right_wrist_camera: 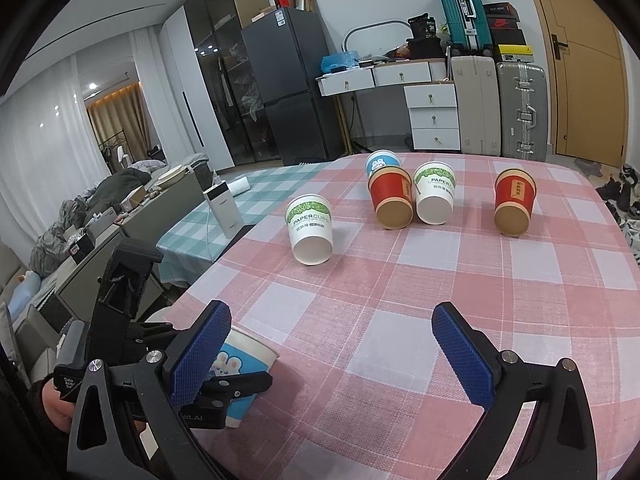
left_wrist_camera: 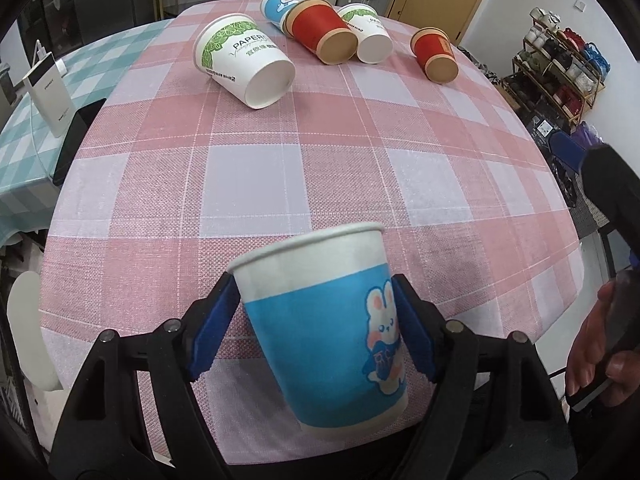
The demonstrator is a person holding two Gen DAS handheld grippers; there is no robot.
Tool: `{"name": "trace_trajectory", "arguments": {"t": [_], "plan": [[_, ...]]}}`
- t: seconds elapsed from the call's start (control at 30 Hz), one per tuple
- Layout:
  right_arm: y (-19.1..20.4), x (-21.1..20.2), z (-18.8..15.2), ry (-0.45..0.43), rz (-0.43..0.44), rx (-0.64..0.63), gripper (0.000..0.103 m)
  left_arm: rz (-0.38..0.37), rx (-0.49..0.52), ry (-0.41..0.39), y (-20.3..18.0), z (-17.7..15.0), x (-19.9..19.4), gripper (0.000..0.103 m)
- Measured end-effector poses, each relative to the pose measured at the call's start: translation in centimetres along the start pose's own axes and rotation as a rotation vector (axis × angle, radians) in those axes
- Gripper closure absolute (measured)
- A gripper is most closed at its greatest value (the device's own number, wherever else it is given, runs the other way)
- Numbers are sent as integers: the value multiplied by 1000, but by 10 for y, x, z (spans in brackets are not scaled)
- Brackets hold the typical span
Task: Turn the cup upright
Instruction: 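Lift the blue bunny cup with the left gripper and carry it aside, then lower the blue cup onto the tablecloth and open the left gripper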
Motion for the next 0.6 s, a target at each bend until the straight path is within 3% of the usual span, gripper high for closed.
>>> {"name": "trace_trajectory", "arguments": {"t": [0.2,0.33,0.6], "plan": [[-5,2,0,2,-2,18,1,-30,-22,21,0,0,7,28],[-4,0,-1,-2,-2,19,1,-40,-59,42,3,0,12,21],[-2,-11,0,-26,7,12,1,-60,-91,22,4,2,6,18]]}}
Point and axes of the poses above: each gripper's, at about its wrist camera, not at the fingertips, and x roughly the way its jaws point, y to its left, z to its top, the point moved 5 cm from there along x, roughly the way its jaws point, and after that the axes turned 10 degrees about x, right-handed, at the moved point
